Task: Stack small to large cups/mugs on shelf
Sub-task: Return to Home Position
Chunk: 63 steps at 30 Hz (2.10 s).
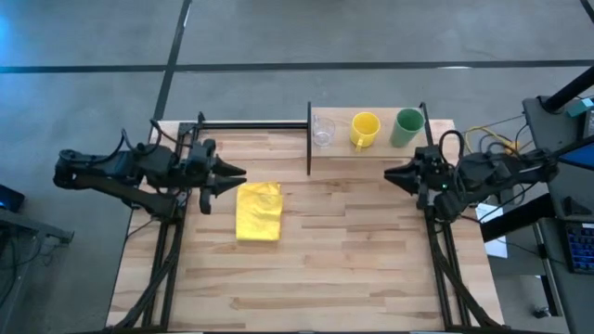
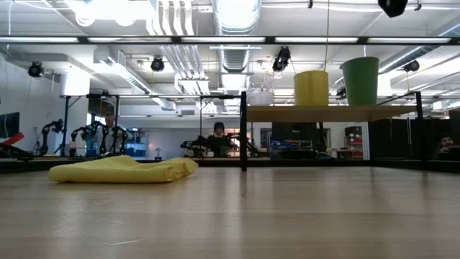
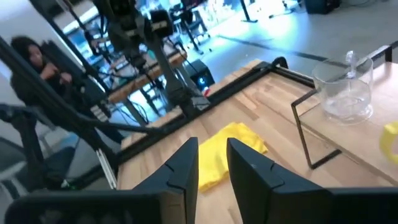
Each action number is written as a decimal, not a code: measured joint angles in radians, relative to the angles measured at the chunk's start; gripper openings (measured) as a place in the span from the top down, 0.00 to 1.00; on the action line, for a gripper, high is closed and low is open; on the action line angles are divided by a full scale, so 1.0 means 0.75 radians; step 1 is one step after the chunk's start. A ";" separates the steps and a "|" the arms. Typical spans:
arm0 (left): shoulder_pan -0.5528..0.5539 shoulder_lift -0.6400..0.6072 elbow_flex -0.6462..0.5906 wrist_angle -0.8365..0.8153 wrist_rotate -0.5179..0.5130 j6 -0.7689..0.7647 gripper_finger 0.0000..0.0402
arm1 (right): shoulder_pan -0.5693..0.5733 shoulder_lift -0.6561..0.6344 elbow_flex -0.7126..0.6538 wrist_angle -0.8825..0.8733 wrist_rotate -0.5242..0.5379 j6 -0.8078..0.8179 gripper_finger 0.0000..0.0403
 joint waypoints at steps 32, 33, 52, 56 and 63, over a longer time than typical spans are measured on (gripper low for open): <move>0.001 -0.330 -0.260 0.084 -0.130 0.045 0.78 | -0.208 -0.292 -0.176 -0.074 0.272 -0.108 0.81; 0.001 -0.360 -0.287 0.110 -0.139 0.057 0.78 | -0.207 -0.308 -0.196 -0.069 0.267 -0.104 0.80; 0.001 -0.750 -0.925 0.651 -0.219 0.066 0.78 | -0.208 -0.647 -0.746 0.338 0.288 -0.076 0.80; 0.001 -0.811 -1.025 0.653 -0.292 -0.020 0.78 | -0.208 -0.737 -0.855 0.384 0.289 -0.076 0.81; 0.001 -0.932 -1.215 0.720 -0.374 -0.066 0.78 | -0.208 -0.811 -1.021 0.555 0.289 -0.072 0.82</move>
